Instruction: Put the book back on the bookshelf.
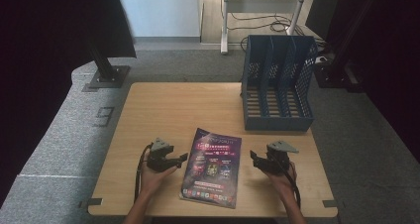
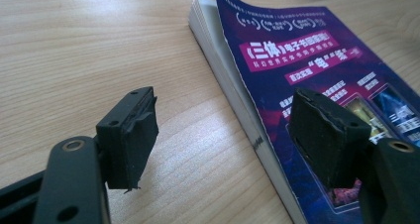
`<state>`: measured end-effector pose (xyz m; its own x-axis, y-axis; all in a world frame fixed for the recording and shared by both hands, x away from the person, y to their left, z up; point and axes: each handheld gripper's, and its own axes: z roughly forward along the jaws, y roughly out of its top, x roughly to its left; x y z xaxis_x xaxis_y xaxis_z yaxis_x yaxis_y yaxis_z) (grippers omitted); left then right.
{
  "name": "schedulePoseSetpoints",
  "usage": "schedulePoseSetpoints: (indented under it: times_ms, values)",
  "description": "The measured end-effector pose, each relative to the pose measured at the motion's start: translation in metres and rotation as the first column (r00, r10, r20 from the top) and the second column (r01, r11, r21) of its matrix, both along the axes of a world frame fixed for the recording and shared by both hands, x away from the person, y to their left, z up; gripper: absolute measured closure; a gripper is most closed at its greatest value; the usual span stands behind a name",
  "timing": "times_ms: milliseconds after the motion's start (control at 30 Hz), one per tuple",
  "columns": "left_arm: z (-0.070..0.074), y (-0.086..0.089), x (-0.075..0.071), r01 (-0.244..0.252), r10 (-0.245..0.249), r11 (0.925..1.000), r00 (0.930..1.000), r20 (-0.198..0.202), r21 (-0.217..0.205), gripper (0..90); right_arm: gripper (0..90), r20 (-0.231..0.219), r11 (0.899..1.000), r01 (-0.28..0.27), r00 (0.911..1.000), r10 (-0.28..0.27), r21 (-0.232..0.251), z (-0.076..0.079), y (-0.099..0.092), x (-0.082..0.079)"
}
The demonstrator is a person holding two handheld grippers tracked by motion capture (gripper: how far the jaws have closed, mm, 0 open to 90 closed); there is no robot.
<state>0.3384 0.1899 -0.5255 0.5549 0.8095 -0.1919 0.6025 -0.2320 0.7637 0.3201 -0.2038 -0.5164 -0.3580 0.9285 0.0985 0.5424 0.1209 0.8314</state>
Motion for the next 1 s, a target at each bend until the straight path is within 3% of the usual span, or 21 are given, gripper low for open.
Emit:
schedulePoseSetpoints:
  times_ms: [133,233,300,700,1000]
  values:
    - [0.001,0.0,-0.001,0.003,-0.003,1.0,1.0,-0.005,-0.008,27.1,25.8,0.012,1.0,-0.023,0.9997,0.023,-0.003,0.005,0.012,0.002]
    - [0.004,0.001,-0.003,-0.002,0.002,0.9998,1.0,0.004,-0.021,27.1,26.0,0.017,0.999,-0.033,0.9993,0.033,0.031,0.007,0.021,0.005]
    - [0.005,0.002,-0.003,-0.004,0.004,0.9997,1.0,0.004,-0.026,27.1,25.9,0.014,0.999,-0.047,0.9988,0.047,0.017,0.006,0.028,0.006]
    - [0.001,0.002,-0.006,-0.005,0.005,0.9995,1.0,-0.008,-0.03,27.1,26.0,0.014,0.997,-0.068,0.9976,0.067,0.045,0.006,0.047,0.02]
    - [0.001,0.001,-0.009,-0.009,0.008,0.9993,0.9999,-0.009,-0.037,27.1,25.5,-0.003,0.992,-0.119,0.9929,0.119,0.046,-0.002,0.067,0.02]
